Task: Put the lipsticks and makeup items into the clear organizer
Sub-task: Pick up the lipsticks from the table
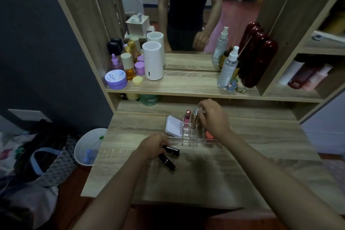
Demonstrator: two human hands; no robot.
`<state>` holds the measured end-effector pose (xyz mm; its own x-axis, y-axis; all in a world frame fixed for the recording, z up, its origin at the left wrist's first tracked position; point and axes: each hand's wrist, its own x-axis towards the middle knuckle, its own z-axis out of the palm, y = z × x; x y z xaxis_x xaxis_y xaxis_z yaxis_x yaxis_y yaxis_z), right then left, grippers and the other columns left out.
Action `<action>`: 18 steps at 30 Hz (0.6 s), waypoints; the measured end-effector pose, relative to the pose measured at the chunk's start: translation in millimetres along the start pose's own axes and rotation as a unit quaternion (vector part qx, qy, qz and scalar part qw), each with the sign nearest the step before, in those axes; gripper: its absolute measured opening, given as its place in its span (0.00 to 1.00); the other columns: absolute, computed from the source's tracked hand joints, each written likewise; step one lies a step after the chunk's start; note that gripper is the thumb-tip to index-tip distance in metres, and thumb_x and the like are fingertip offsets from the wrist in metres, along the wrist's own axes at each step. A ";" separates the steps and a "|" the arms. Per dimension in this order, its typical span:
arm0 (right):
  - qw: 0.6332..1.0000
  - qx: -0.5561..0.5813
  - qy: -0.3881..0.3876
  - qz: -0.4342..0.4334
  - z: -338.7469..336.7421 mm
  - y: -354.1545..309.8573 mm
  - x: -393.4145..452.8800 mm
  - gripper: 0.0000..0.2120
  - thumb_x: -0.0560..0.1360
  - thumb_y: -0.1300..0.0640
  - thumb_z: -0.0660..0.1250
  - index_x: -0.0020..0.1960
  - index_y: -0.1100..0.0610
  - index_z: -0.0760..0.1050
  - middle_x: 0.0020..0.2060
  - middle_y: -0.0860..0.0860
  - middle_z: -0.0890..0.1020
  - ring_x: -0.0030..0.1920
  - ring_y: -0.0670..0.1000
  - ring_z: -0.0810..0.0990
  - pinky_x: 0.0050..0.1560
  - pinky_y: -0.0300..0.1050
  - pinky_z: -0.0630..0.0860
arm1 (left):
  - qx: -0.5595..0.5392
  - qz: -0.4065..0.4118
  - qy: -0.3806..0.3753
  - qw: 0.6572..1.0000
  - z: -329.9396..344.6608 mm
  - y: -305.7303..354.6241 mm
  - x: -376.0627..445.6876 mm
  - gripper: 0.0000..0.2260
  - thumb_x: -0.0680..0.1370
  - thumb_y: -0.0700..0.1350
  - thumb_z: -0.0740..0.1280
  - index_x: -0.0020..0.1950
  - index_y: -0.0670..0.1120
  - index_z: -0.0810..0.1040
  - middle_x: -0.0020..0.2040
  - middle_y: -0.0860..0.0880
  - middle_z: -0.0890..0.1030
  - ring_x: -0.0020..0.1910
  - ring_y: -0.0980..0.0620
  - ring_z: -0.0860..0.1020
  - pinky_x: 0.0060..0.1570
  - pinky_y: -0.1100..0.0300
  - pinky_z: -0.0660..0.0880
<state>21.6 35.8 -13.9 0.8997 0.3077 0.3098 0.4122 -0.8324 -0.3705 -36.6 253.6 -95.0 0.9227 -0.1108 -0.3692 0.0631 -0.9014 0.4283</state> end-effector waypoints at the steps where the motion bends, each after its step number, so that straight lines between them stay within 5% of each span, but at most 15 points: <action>1: 0.999 -0.010 -0.021 -0.039 0.8 -12.2 -9.0 0.05 0.75 0.59 0.64 0.48 0.59 0.78 0.45 0.57 0.81 0.47 0.58 0.79 0.44 0.48 0.72 | -0.003 -0.002 0.001 1.000 1.2 -0.2 -0.4 0.15 0.70 0.40 0.70 0.56 0.49 0.81 0.57 0.48 0.82 0.57 0.48 0.78 0.58 0.54 0.76; 4: 0.977 -0.032 -0.186 -0.098 21.0 -44.4 -42.6 0.11 0.77 0.56 0.59 0.49 0.60 0.77 0.49 0.59 0.82 0.48 0.59 0.81 0.49 0.54 0.78 | -0.048 -0.003 0.019 0.999 3.0 -0.6 -2.8 0.09 0.70 0.41 0.72 0.49 0.45 0.83 0.49 0.46 0.83 0.48 0.48 0.80 0.48 0.56 0.76; 8: 0.932 -0.064 -0.346 -0.087 54.9 -58.4 -79.3 0.17 0.78 0.51 0.57 0.63 0.56 0.72 0.55 0.60 0.81 0.54 0.61 0.81 0.52 0.53 0.77 | -0.126 -0.004 0.046 0.991 -2.1 -5.8 -10.0 0.08 0.69 0.39 0.72 0.48 0.45 0.84 0.38 0.52 0.78 0.37 0.55 0.75 0.34 0.66 0.69; 11: 0.935 -0.009 -0.352 -0.044 69.1 -58.8 -90.8 0.20 0.79 0.47 0.56 0.70 0.48 0.67 0.58 0.59 0.80 0.56 0.60 0.80 0.54 0.52 0.76 | -0.185 -0.008 0.072 0.980 -8.1 -9.0 -14.6 0.08 0.68 0.36 0.72 0.46 0.44 0.84 0.28 0.56 0.74 0.27 0.62 0.71 0.28 0.70 0.66; 15: 0.935 0.008 -0.355 0.013 79.5 -58.1 -91.1 0.17 0.78 0.49 0.59 0.63 0.55 0.73 0.57 0.60 0.80 0.57 0.59 0.79 0.55 0.51 0.75 | -0.268 -0.009 0.085 0.960 -13.6 -8.1 -17.5 0.11 0.68 0.30 0.71 0.42 0.46 0.83 0.19 0.58 0.72 0.20 0.65 0.69 0.24 0.75 0.62; 18: 0.940 0.021 -0.338 0.047 82.2 -52.8 -89.9 0.13 0.76 0.56 0.61 0.57 0.61 0.75 0.57 0.60 0.79 0.58 0.58 0.77 0.56 0.49 0.73 | -0.289 0.004 0.097 0.953 -17.1 -3.9 -17.4 0.11 0.67 0.30 0.72 0.45 0.43 0.84 0.24 0.60 0.75 0.23 0.67 0.73 0.26 0.77 0.65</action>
<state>-69.2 90.1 -94.2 0.8126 0.4674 -0.3482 0.3186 -0.8565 -0.4062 -46.4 266.2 -76.1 0.9734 0.0129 -0.2289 0.2028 -0.5143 0.8333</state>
